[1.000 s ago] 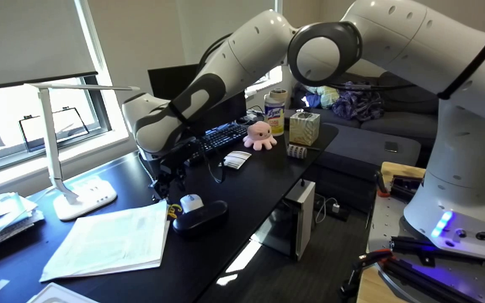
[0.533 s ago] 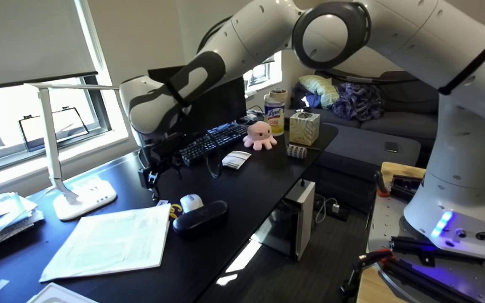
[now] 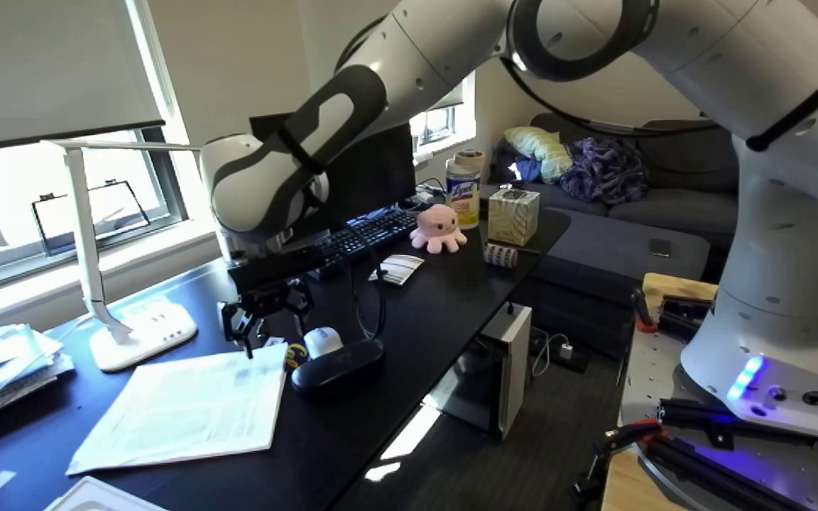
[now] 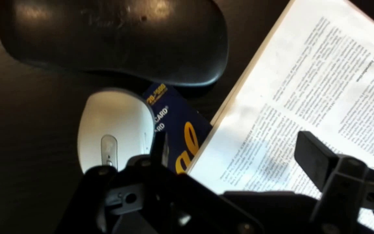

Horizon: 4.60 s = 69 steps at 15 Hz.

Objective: Move the white mouse next to the coloured box

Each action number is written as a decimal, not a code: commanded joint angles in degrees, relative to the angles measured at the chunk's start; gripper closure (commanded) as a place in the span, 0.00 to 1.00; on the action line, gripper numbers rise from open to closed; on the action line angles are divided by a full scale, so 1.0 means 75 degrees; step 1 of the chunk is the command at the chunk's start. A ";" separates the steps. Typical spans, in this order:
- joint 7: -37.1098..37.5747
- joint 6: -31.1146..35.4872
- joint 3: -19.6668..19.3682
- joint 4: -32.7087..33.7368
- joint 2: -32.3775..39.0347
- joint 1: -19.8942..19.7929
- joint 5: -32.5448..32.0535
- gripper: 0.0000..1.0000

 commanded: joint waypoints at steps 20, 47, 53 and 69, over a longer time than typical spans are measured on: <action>-0.0798 0.2016 0.0070 -0.2730 -0.0873 -0.1002 0.0366 0.00; -0.2926 0.2368 -0.0256 -0.4595 -0.3298 -0.1338 -0.0353 0.63; -0.5278 0.2929 -0.0255 -0.6022 -0.4945 -0.2274 -0.0833 0.63; -0.4583 0.3034 -0.1387 -0.7957 -0.6381 -0.2894 -0.2526 0.63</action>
